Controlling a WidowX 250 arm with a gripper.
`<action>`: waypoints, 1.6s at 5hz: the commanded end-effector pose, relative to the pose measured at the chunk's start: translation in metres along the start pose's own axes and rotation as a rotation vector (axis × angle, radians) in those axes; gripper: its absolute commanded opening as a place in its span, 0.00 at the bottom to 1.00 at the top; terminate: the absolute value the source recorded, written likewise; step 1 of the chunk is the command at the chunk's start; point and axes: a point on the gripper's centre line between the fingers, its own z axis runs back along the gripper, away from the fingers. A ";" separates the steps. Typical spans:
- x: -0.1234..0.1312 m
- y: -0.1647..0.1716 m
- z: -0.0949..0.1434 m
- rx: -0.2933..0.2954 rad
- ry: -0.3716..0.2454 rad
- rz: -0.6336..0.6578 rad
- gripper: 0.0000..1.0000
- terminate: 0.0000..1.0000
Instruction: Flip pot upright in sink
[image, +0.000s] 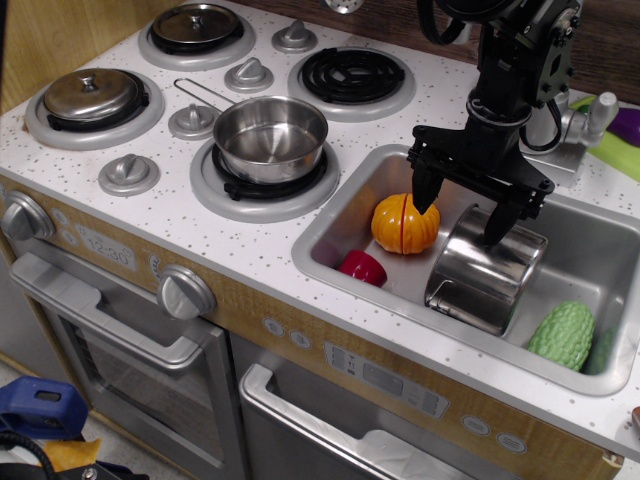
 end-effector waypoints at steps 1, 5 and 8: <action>0.000 0.000 0.000 0.000 0.000 0.000 1.00 0.00; 0.015 0.000 0.006 -0.551 -0.186 0.109 1.00 0.00; 0.030 -0.027 -0.005 -0.778 -0.303 0.356 1.00 0.00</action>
